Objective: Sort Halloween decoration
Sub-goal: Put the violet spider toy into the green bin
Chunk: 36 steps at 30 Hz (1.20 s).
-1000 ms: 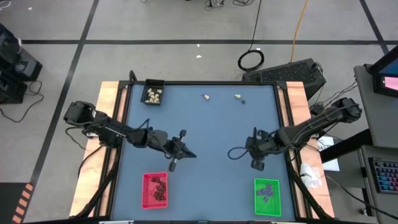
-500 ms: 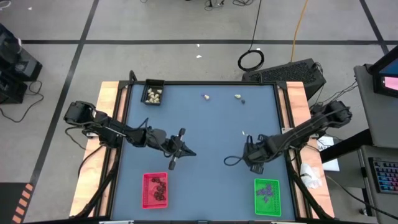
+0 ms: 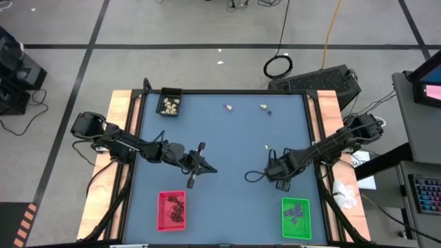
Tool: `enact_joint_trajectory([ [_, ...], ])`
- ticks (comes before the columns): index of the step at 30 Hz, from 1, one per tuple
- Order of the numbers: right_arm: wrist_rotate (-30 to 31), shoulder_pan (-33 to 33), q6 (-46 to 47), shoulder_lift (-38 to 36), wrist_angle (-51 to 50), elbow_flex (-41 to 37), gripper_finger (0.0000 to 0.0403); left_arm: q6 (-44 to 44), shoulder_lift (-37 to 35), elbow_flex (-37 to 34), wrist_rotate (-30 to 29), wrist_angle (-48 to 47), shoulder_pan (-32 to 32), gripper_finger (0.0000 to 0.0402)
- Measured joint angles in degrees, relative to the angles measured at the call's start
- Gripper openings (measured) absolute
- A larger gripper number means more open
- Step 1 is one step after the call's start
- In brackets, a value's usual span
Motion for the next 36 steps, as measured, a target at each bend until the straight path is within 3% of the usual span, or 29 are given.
enact_joint_trajectory([
  [15, -2.3, -0.7, -2.8, -0.4, 1.8, -0.1, 0.0006, -0.2, 0.0, 0.0, 0.0, 0.0, 0.0, 0.0002],
  [33, -2.2, 1.9, -1.9, -3.0, 5.3, 3.7, 0.0000, -0.4, 0.0, 0.0, 0.0, -0.3, -0.1, 0.0002],
  [36, -1.6, 3.3, -1.1, -2.7, 5.3, 3.7, 0.0014, -0.4, 0.0, 0.0, 0.0, -0.3, -0.1, 0.0002],
])
